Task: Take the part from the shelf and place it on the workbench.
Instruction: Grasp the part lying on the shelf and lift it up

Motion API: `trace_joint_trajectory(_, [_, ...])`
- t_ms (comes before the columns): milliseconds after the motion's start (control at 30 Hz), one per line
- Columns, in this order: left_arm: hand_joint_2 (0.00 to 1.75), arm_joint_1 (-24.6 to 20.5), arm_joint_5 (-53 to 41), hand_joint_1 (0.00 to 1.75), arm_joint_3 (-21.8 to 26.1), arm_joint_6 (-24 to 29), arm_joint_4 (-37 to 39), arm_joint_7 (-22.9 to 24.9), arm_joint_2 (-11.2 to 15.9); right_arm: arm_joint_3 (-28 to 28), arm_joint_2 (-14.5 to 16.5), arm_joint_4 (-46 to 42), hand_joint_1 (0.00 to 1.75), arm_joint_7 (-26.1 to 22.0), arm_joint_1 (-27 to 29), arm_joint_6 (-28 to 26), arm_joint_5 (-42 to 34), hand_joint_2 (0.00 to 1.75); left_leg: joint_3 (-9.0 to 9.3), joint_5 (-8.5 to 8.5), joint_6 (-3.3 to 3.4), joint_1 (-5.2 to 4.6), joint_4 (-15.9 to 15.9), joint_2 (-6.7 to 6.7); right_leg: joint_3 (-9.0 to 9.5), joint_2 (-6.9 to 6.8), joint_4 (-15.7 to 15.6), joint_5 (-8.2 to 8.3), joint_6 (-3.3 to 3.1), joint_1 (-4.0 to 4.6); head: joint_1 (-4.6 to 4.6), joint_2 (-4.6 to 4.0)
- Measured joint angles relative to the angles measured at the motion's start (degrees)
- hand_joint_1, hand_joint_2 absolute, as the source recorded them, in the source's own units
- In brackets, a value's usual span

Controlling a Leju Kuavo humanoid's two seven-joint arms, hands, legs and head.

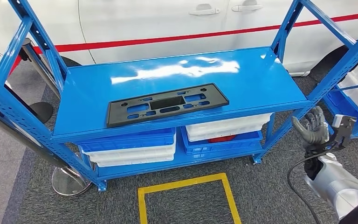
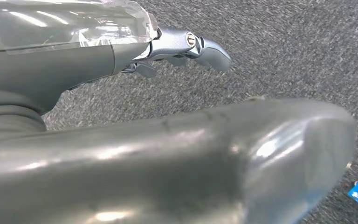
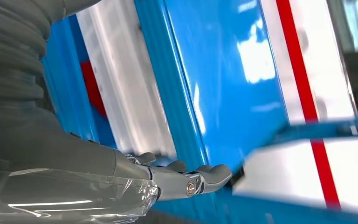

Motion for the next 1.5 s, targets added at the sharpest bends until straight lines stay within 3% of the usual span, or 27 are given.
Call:
trace_joint_trajectory(33, [0.00,-0.04,-0.05,0.00,0.09,-0.01,0.00,0.00,-0.01,-0.98,0.54,-1.31,0.00,0.00,0.67,0.01,1.22,1.75,-0.04,-0.22,-0.28,-0.09,0.29,0.00,1.75,0.01,-3.62,1.40,-0.25,0.11,-0.02,0.00])
trace_joint_trajectory(100, [0.00,-0.07,-0.25,0.00,0.29,-0.01,0.00,0.01,-0.02,-3.01,1.66,-4.01,0.00,-0.02,2.22,0.10,3.66,0.87,-0.22,-0.42,-0.87,-0.22,0.60,0.01,3.20,0.07,-6.80,2.07,-0.99,0.50,-0.06,0.00])
trace_joint_trajectory(167, [0.00,-0.02,-0.48,0.00,0.50,-0.01,0.00,0.02,-0.01,-4.98,2.90,-6.72,0.00,-0.04,4.07,0.26,6.12,0.00,-0.30,-0.31,-1.43,-0.27,0.68,-0.02,3.05,0.10,-6.79,2.27,-1.80,0.67,-0.09,0.00])
trace_joint_trajectory(233, [0.00,0.02,-0.78,0.00,0.91,-0.01,0.00,0.02,0.00,-6.87,4.24,-9.49,0.00,-0.04,5.70,0.44,8.64,0.00,-0.92,-1.71,-2.04,-0.19,2.18,0.01,2.89,0.03,-7.03,2.60,-2.62,0.48,-0.17,0.00])
trace_joint_trajectory(267, [0.00,0.01,-0.94,0.00,1.12,-0.01,0.00,0.02,0.00,-7.78,4.88,-10.87,0.00,-0.04,6.47,0.51,9.91,0.00,-1.91,-3.38,-2.33,-0.12,4.52,0.04,2.78,-0.02,-7.17,2.70,-2.99,0.38,-0.25,0.00])
trace_joint_trajectory(333, [0.00,0.01,-1.23,0.00,1.43,-0.02,0.00,0.04,-0.01,-9.54,6.08,-13.45,0.00,-0.03,8.12,0.63,12.37,0.00,-5.16,-7.52,-2.85,0.14,12.27,0.09,2.55,-0.10,-7.21,2.74,-3.43,0.48,-0.39,0.00])
trace_joint_trajectory(367, [0.00,0.03,-1.33,0.00,1.56,-0.03,0.00,0.06,-0.02,-10.39,6.63,-14.68,0.00,-0.02,9.05,0.67,13.56,0.00,-6.74,-9.02,-3.01,0.23,16.07,0.09,2.44,-0.16,-7.18,2.77,-3.49,0.55,-0.40,0.00])
trace_joint_trajectory(400, [0.00,0.07,-1.46,0.00,1.69,-0.03,0.00,0.09,-0.01,-11.21,7.19,-15.87,0.00,0.00,9.97,0.70,14.72,0.00,-7.53,-9.49,-3.09,0.29,18.15,0.10,2.38,-0.19,-7.13,2.80,-3.52,0.62,-0.39,0.00])
trace_joint_trajectory(433, [0.00,0.11,-1.62,0.00,1.83,-0.04,0.00,0.12,-0.01,-12.00,7.75,-17.07,0.00,0.02,10.85,0.72,15.87,0.00,-7.27,-8.89,-3.08,0.33,18.00,0.10,2.34,-0.22,-7.04,2.82,-3.54,0.66,-0.39,0.00])
trace_joint_trajectory(467, [0.00,0.12,-1.79,0.00,2.00,-0.04,0.00,0.15,0.00,-12.82,8.26,-18.37,0.00,0.02,11.71,0.73,17.07,0.00,-5.83,-7.33,-2.98,0.35,15.46,0.10,2.32,-0.21,-6.93,2.83,-3.54,0.69,-0.39,0.00])
trace_joint_trajectory(533, [0.00,0.08,-2.19,0.00,2.44,-0.06,0.00,0.17,0.01,-14.68,9.41,-21.17,0.00,0.02,13.29,0.74,19.55,0.00,-1.31,-3.84,-2.55,0.33,7.02,0.07,2.27,-0.14,-6.60,2.83,-3.42,0.80,-0.39,0.00])
trace_joint_trajectory(600, [0.00,-0.01,-2.55,0.00,2.87,-0.07,0.00,0.20,-0.01,-16.55,10.53,-23.93,0.00,0.03,14.81,0.75,22.04,0.00,1.26,-2.57,-2.10,0.17,1.71,0.06,2.07,-0.01,-6.39,2.94,-2.93,0.95,-0.37,0.00])
trace_joint_trajectory(733, [0.00,0.04,-3.29,0.00,3.48,-0.08,0.00,0.27,-0.02,-19.45,12.46,-29.35,0.00,0.04,18.10,0.76,27.06,0.00,1.51,-1.86,-0.95,0.25,0.32,0.17,1.75,0.07,-5.98,2.71,-1.63,0.86,-0.31,0.00])
trace_joint_trajectory(800, [0.00,-0.01,-3.70,0.00,3.92,-0.08,0.00,0.31,-0.04,-20.97,13.29,-32.01,0.00,0.05,19.77,0.77,29.53,0.00,1.58,-1.22,-0.39,0.48,-0.24,0.28,-0.15,0.08,-1.60,-0.34,-1.17,0.76,-0.23,0.00])
trace_joint_trajectory(867, [0.00,0.01,-4.11,0.00,4.35,-0.08,0.00,0.39,-0.09,-22.69,14.28,-34.64,0.00,0.07,21.75,0.78,31.96,0.87,1.36,-1.09,-0.23,0.43,-0.28,0.30,-3.46,0.08,6.10,-4.28,-0.82,0.77,-0.17,0.00])
trace_joint_trajectory(900, [0.00,0.06,-4.31,0.00,4.53,-0.08,0.00,0.43,-0.11,-23.62,14.83,-35.96,0.00,0.08,22.88,0.78,33.20,1.31,1.32,-1.09,-0.23,0.41,-0.26,0.30,-4.54,0.07,8.74,-5.10,-0.72,0.77,-0.17,0.00])
trace_joint_trajectory(933, [0.00,0.10,-4.49,0.00,4.73,-0.08,0.00,0.47,-0.13,-24.52,15.38,-37.26,0.00,0.08,23.96,0.78,34.40,1.75,1.32,-1.09,-0.24,0.40,-0.23,0.30,-4.77,0.07,9.55,-4.93,-0.71,0.77,-0.17,0.00])
trace_joint_trajectory(967, [0.00,0.11,-4.69,0.00,4.93,-0.09,0.00,0.50,-0.14,-25.43,15.92,-38.57,0.00,0.09,24.93,0.78,35.57,1.75,1.35,-1.12,-0.28,0.39,-0.18,0.29,-3.85,0.06,8.01,-3.68,-0.78,0.77,-0.16,0.00])
trace_joint_trajectory(1033, [0.00,0.07,-5.19,0.00,5.39,-0.14,0.00,0.52,-0.22,-27.11,16.86,-41.36,0.00,0.09,26.42,0.69,37.95,1.75,1.40,-1.30,-0.54,0.33,0.03,0.27,0.27,0.01,0.21,-0.15,-1.17,0.84,-0.17,0.00])
trace_joint_trajectory(1100, [0.00,0.01,-5.75,0.00,5.84,-0.20,0.00,0.54,-0.30,-28.47,17.76,-44.44,0.00,0.08,27.80,0.31,40.56,1.75,1.32,-1.58,-1.04,0.11,0.35,0.25,3.25,0.00,-5.78,1.64,-1.80,1.10,-0.22,0.00])
trace_joint_trajectory(1200, [0.00,-0.02,-6.78,0.00,6.28,-0.26,0.00,0.66,-0.30,-29.70,18.94,-48.76,0.00,0.09,30.45,-1.01,44.62,1.75,1.28,-1.87,-1.94,0.06,0.47,0.28,3.65,0.06,-6.90,1.66,-2.77,1.26,-0.25,0.00])
trace_joint_trajectory(1267, [0.00,-0.04,-7.59,0.00,6.63,-0.40,0.00,0.75,-0.28,-30.24,19.68,-51.35,0.00,0.18,31.97,-2.22,47.48,1.75,0.65,-3.30,-2.65,0.17,2.15,0.28,3.78,0.03,-7.22,1.82,-3.52,1.04,-0.30,0.00])
trace_joint_trajectory(1400, [0.00,-0.05,-9.15,0.00,7.24,-0.83,0.00,1.01,-0.26,-30.98,20.74,-55.44,0.00,1.01,34.36,-4.81,53.58,1.75,-5.35,-10.05,-3.64,0.63,15.61,0.28,3.79,0.00,-7.32,1.84,-4.20,0.99,-0.37,0.00])
trace_joint_trajectory(1433, [0.00,-0.05,-9.55,0.00,7.34,-0.89,0.00,1.10,-0.25,-31.14,21.03,-56.43,0.00,1.35,35.07,-5.49,55.35,1.75,-6.18,-10.24,-3.75,0.71,17.36,0.28,3.80,0.02,-7.29,1.82,-4.21,0.99,-0.37,0.00])
trace_joint_trajectory(1467, [0.00,-0.06,-9.97,0.00,7.44,-0.93,0.00,1.17,-0.22,-31.31,21.29,-57.42,0.00,1.71,35.74,-6.16,57.19,1.75,-5.91,-9.20,-3.79,0.78,16.69,0.28,3.82,0.07,-7.24,1.80,-4.18,0.98,-0.37,0.00])
trace_joint_trajectory(1500, [0.00,-0.08,-10.41,0.00,7.51,-0.98,0.00,1.24,-0.17,-31.49,21.56,-58.42,0.00,2.04,36.32,-6.86,59.08,1.75,-4.57,-7.24,-3.74,0.85,13.82,0.28,3.86,0.15,-7.16,1.75,-4.11,0.97,-0.37,0.00])
